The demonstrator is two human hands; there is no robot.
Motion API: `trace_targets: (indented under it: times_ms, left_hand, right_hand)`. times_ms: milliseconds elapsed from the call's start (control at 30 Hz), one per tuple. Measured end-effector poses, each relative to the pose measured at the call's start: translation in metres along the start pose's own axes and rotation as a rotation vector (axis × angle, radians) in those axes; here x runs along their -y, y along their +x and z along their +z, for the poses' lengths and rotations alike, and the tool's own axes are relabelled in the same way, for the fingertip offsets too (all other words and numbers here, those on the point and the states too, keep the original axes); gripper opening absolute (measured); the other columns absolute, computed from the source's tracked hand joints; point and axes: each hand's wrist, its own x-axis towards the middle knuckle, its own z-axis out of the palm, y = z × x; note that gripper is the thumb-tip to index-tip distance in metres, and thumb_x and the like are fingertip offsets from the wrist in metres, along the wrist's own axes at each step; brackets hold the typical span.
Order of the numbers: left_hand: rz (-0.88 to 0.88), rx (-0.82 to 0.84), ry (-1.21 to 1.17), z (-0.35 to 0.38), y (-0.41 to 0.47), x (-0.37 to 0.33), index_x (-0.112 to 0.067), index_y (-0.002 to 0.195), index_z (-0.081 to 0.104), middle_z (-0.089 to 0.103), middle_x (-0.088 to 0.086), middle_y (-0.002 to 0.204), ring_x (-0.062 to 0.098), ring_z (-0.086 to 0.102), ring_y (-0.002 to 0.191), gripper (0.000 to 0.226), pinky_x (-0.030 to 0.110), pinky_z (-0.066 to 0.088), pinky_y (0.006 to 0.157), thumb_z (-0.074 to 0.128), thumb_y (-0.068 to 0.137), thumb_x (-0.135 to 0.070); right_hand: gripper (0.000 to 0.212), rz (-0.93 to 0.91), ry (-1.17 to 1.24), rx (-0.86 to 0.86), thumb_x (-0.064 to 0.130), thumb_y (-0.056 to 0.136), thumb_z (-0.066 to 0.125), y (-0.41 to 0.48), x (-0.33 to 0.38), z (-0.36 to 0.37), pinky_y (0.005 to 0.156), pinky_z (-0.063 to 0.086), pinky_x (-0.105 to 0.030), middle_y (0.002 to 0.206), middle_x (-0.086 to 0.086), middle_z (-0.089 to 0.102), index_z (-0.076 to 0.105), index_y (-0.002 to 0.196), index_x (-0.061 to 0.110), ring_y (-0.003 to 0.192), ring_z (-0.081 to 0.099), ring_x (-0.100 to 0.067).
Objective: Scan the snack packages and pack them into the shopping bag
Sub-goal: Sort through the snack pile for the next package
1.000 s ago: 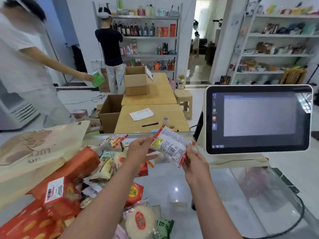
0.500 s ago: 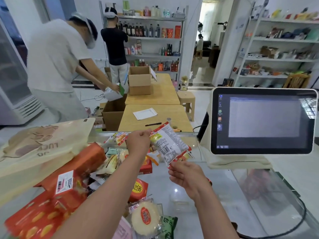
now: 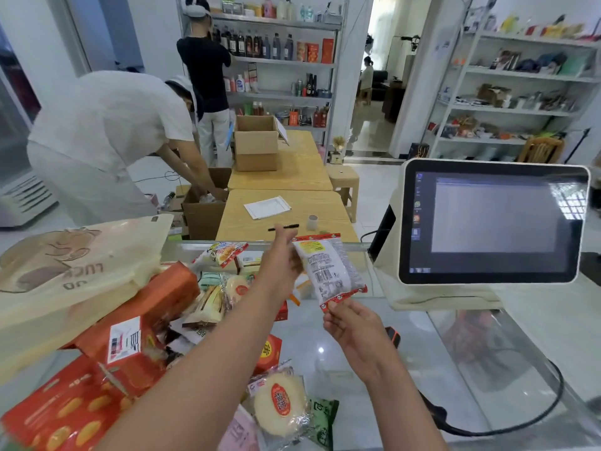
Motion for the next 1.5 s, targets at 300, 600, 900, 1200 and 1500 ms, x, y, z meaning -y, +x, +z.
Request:
trace_targets:
  times_ms: [300, 600, 900, 1200, 1500]
  left_hand:
    - [-0.163, 0.044, -0.136, 0.013, -0.001, 0.048, -0.016, 0.137, 0.036, 0.063, 0.019, 0.112, 0.032, 0.068, 0.086, 0.064, 0.045, 0.059, 0.062, 0.071, 0.084, -0.006]
    - [-0.117, -0.046, -0.007, 0.023, 0.005, 0.045, -0.006, 0.105, 0.047, 0.063, 0.015, 0.082, 0.026, 0.064, 0.068, 0.024, 0.037, 0.057, 0.054, 0.059, 0.088, 0.006]
    - [-0.101, -0.068, 0.029, 0.024, 0.009, 0.070, -0.006, 0.112, 0.050, 0.066, 0.014, 0.092, 0.026, 0.066, 0.077, 0.028, 0.041, 0.057, 0.067, 0.061, 0.088, 0.004]
    - [-0.138, -0.100, 0.007, 0.030, 0.008, 0.085, 0.001, 0.120, 0.051, 0.064, 0.023, 0.117, 0.032, 0.067, 0.086, 0.034, 0.050, 0.055, 0.075, 0.062, 0.088, 0.005]
    - [-0.100, -0.116, 0.049, 0.036, 0.010, 0.098, -0.010, 0.104, 0.053, 0.064, 0.020, 0.116, 0.037, 0.065, 0.101, 0.022, 0.058, 0.051, 0.089, 0.062, 0.089, 0.003]
  right_hand:
    - [0.019, 0.050, 0.027, -0.043, -0.007, 0.090, 0.054, -0.002, -0.009, -0.002, 0.054, 0.052, -0.018, 0.059, -0.005, 0.057, 0.057, 0.075, 0.004, 0.055, 0.055, -0.011]
    - [0.015, 0.100, 0.121, -0.073, -0.004, 0.091, 0.055, 0.000, -0.009, -0.013, 0.053, 0.053, -0.019, 0.059, -0.006, 0.060, 0.058, 0.078, 0.002, 0.052, 0.059, -0.010]
    - [0.018, -0.083, -0.654, -0.303, 0.021, 0.087, 0.067, -0.007, -0.015, -0.063, 0.056, 0.050, -0.023, 0.078, -0.005, 0.062, 0.058, 0.098, 0.010, 0.066, 0.061, -0.017]
    - [0.079, 0.075, -1.726, -0.357, 0.053, 0.076, 0.070, -0.013, -0.041, -0.124, 0.094, 0.039, -0.037, 0.126, -0.004, 0.046, 0.031, 0.134, 0.020, 0.118, 0.046, -0.025]
    - [0.015, -0.152, -1.392, -0.341, 0.020, 0.078, 0.062, -0.020, -0.008, -0.129, 0.049, 0.033, -0.021, 0.076, 0.000, 0.057, 0.050, 0.084, 0.013, 0.067, 0.050, -0.017]
